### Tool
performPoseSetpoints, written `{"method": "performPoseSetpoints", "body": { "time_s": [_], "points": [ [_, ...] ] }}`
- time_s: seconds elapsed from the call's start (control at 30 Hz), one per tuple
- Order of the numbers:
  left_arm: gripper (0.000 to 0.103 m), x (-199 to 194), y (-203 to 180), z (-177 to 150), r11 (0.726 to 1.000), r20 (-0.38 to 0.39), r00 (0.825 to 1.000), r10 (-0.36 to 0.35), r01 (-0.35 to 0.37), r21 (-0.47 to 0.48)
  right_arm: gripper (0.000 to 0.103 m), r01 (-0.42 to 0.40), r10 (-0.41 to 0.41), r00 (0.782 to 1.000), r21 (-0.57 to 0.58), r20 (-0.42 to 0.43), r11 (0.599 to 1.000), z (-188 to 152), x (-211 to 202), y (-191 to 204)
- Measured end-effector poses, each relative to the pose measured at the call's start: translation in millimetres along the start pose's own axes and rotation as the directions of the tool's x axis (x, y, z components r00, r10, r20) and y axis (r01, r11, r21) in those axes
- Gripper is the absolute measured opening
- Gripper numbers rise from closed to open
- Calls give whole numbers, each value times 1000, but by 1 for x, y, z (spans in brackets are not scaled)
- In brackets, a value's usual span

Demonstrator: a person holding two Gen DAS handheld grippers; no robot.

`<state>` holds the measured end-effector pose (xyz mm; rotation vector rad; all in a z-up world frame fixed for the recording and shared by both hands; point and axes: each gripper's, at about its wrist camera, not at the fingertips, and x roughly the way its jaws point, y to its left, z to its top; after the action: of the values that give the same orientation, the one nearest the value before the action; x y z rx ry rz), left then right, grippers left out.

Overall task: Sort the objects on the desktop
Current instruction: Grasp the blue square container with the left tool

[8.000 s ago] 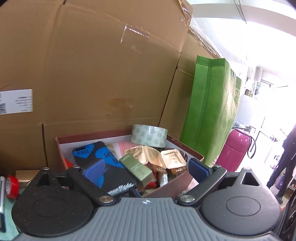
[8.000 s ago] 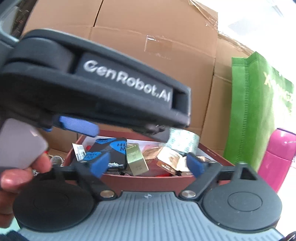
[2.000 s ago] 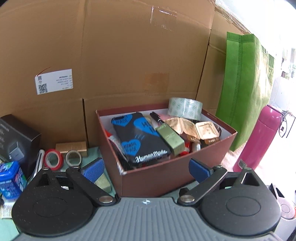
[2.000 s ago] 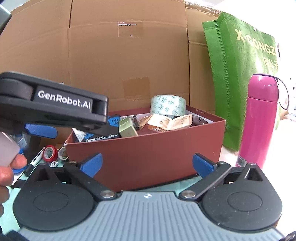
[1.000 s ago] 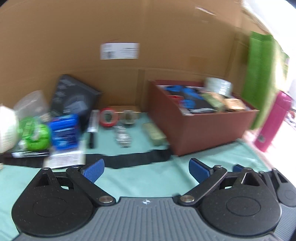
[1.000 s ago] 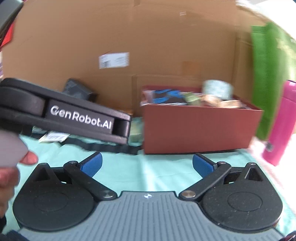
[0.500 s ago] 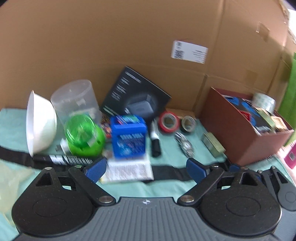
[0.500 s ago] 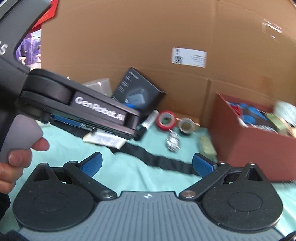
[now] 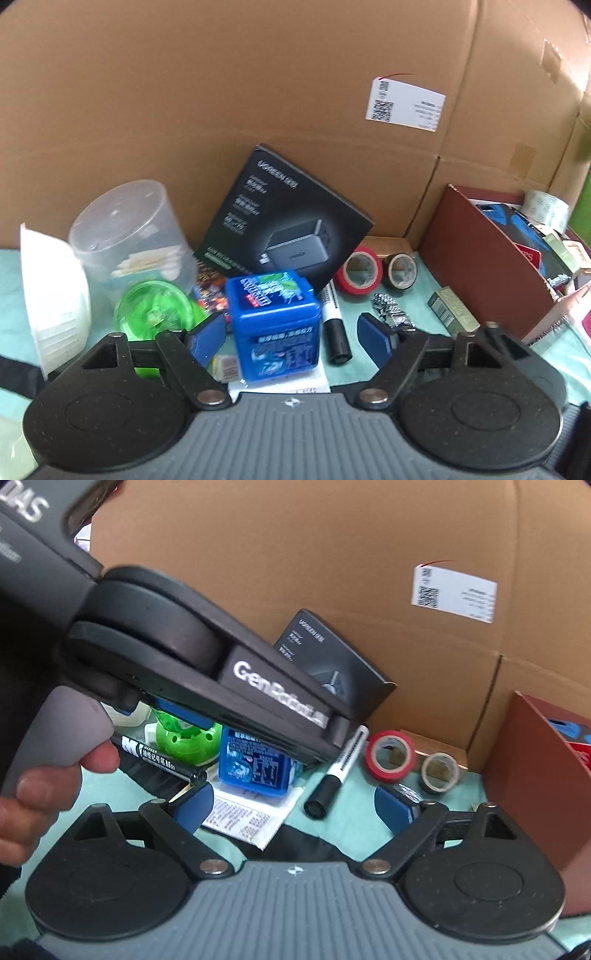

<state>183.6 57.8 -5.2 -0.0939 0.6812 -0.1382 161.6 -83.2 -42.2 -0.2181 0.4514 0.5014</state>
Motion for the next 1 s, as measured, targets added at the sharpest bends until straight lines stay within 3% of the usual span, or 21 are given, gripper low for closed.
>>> {"method": "performPoseSetpoints", "body": {
  "time_s": [0.1,0.27,0.47,0.7,1.0],
  "points": [
    [70,9,8,0,1000,-25,1000,-13,12,-24,86,-20,19,1000,-14,-10,1000,4,11,1],
    [65,8,4,-3,999,-13,999,-30,30,14,81,-49,48,999,-43,-22,998,10,29,6],
    [59,7,8,-6,999,-6,999,-42,42,3,62,-57,56,998,-38,-37,998,12,41,11],
    [59,-12,-3,-7,996,5,996,-87,87,13,60,-26,26,1000,-35,-18,999,9,15,13],
    [59,-50,-47,-14,985,66,989,-134,126,117,60,58,-57,998,-43,41,997,7,-41,8]
  ]
}}
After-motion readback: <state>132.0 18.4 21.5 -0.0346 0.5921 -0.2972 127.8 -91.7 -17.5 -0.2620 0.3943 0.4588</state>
